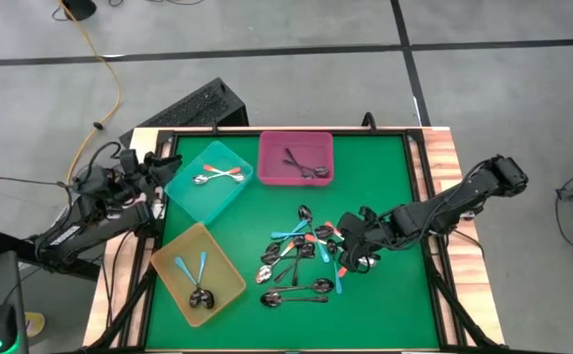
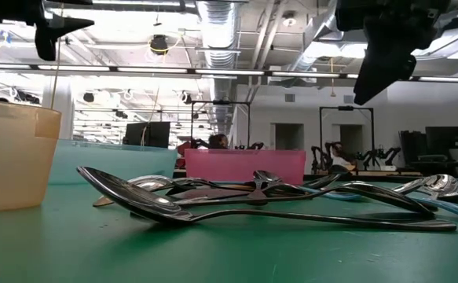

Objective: Sort silverware by color (type)
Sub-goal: Put the blue spoon into the orange bin

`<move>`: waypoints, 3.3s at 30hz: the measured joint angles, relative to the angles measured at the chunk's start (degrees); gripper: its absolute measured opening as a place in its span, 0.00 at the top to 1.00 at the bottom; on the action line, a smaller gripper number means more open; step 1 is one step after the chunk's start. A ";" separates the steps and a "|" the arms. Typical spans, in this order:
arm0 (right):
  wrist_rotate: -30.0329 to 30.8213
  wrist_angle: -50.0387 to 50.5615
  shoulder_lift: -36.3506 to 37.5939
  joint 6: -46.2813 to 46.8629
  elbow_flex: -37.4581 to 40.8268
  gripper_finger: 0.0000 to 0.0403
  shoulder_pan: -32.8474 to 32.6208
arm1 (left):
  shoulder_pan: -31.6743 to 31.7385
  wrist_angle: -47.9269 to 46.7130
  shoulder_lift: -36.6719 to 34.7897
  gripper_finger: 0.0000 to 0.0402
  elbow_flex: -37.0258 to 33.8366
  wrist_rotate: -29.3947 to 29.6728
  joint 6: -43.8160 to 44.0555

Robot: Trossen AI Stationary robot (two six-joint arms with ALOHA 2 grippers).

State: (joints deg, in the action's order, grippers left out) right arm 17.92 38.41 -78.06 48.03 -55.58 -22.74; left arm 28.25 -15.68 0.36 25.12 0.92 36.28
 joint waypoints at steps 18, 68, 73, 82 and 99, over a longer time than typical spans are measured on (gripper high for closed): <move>0.28 1.90 -0.02 -0.49 0.00 0.66 0.00 | -0.10 -4.36 13.98 0.61 0.91 4.20 0.47; 1.25 -6.72 -0.07 3.45 9.84 0.66 0.22 | -44.41 -1.21 0.20 0.61 4.57 2.98 -31.08; -1.35 -10.10 -0.07 2.67 10.87 0.66 0.22 | -44.41 -3.80 0.20 0.61 4.57 5.76 -32.45; -1.47 -9.80 -0.07 0.98 10.87 0.66 0.45 | -44.41 -7.92 0.22 0.61 4.57 8.55 -32.15; -1.24 -14.02 -0.04 -4.68 10.87 0.66 3.82 | -44.40 10.96 -0.20 0.61 -8.37 8.53 -28.50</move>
State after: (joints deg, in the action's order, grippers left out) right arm 16.68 24.39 -78.11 43.35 -44.71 -18.92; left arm -16.15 -4.72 0.16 16.75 9.45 7.78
